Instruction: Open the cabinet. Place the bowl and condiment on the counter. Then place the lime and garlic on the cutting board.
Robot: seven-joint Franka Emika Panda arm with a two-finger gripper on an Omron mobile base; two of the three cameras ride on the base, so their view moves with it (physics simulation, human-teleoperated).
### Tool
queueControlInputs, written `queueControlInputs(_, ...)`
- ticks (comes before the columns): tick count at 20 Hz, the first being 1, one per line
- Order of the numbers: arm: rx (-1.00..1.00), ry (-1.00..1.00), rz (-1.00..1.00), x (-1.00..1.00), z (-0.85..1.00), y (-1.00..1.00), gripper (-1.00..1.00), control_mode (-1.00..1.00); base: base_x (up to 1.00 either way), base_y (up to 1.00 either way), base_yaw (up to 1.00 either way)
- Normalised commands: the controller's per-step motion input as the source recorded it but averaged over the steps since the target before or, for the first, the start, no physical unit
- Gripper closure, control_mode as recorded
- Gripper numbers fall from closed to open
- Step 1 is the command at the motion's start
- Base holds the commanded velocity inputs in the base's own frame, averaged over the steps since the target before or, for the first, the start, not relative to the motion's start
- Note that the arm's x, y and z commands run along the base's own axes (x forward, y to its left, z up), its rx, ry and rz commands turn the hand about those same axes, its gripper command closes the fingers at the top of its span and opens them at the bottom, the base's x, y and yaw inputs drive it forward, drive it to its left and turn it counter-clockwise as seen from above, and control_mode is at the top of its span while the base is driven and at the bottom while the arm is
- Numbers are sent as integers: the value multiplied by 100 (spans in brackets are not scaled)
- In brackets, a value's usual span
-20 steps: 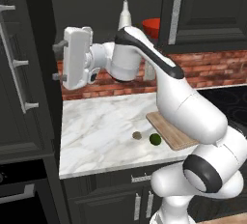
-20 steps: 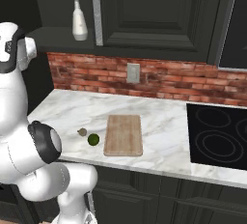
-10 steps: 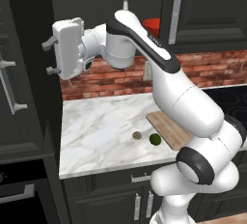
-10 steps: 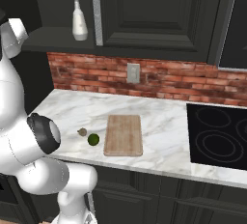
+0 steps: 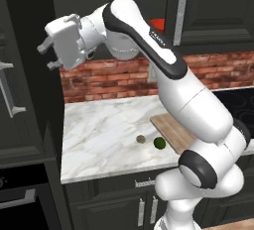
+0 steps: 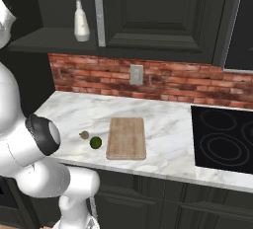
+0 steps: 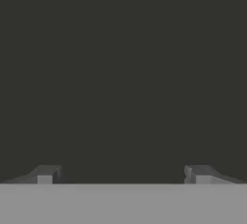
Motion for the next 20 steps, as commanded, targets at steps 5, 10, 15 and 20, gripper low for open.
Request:
queueControlInputs(5, -10, -24, -12, -18, 8, 4, -100, -100, 0, 0, 0)
queueControlInputs(10, -5, -28, -12, -35, 26, -34, -100, -100, 0, 0, 0)
queueControlInputs(15, -9, -34, -15, -32, 7, -37, -100, -100, 0, 0, 0)
queueControlInputs(20, -10, -46, -15, -27, 0, -47, -100, -100, 0, 0, 0)
